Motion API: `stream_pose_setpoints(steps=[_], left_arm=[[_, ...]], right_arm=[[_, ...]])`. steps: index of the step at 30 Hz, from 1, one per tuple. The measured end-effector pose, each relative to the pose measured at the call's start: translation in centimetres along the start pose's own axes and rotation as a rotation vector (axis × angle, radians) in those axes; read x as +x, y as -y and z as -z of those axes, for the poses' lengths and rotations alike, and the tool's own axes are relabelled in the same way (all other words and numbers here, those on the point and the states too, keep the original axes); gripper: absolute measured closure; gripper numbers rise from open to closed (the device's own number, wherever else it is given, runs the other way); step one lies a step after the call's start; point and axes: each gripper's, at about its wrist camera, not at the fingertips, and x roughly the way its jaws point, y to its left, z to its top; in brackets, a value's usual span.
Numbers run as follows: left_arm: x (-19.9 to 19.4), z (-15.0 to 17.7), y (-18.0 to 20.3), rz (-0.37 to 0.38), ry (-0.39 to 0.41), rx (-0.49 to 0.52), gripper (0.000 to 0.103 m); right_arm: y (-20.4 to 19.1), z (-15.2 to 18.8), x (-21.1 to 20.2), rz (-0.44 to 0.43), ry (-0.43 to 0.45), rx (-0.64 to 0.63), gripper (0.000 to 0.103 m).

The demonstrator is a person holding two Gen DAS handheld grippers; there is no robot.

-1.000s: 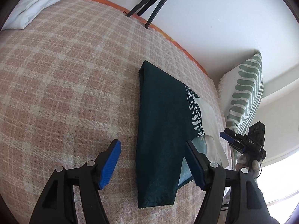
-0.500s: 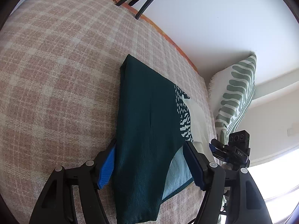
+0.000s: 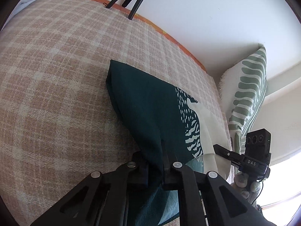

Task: Fold small clothes
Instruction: 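Grasp the folded bundle's edge with both tools, then lift and carry the folded bundle toward the tripod end of the bed with both tools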

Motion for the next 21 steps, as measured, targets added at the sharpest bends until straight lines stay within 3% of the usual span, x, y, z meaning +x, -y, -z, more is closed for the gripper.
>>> stream_pose_setpoints(steps=[6,15,21], left_arm=[[-1.7,0.3,2.2,-0.022,0.064,0.082,0.102],[-4.1,0.5,2.5,-0.004,0.099,0.092,0.103],[-6.5,0.4,2.1,0.004,0.134,0.104,0.103]], right_arm=[[-3.9,0.1,-1.3,0.078,0.058,-0.092,0.099],[-7.6,0.4,-2.5,0.142,0.103,-0.166,0.100],[-8.8,0.6,-3.6,0.119,0.132,-0.163,0.100]])
